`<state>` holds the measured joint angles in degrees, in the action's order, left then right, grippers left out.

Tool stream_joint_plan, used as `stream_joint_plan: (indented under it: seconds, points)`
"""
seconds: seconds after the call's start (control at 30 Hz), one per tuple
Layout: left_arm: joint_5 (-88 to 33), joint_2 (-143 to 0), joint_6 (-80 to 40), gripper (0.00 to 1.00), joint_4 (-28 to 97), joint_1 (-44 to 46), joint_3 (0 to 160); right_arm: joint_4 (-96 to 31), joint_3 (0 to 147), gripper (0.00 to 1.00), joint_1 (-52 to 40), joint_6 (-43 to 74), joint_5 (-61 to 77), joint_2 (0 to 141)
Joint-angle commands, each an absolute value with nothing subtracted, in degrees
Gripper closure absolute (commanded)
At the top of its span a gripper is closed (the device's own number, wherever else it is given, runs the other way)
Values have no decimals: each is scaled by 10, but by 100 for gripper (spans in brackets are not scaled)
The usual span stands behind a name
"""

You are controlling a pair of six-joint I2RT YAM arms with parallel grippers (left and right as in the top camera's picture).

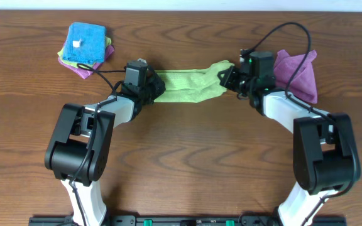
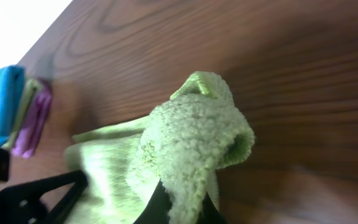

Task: Fold the cloth
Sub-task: 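Bring the right gripper's strip end leftward onto the left gripper's end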

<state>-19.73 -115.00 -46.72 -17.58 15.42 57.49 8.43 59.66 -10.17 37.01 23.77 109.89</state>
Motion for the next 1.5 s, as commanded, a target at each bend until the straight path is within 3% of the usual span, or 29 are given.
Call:
stream_joint_plan:
  seconds: [0.0, 0.57, 1.47]
  points:
    - [-195, -1161, -467, 94, -170, 152, 587, 92, 593, 99, -130, 362, 249, 1077]
    - [-200, -1161, -467, 94, -166, 152, 587, 72, 678, 99, -270, 346, 139, 1080]
    - [-236, -1003, -411, 94, -102, 71, 594, 120, 679, 99, -314, 327, 100, 1136]
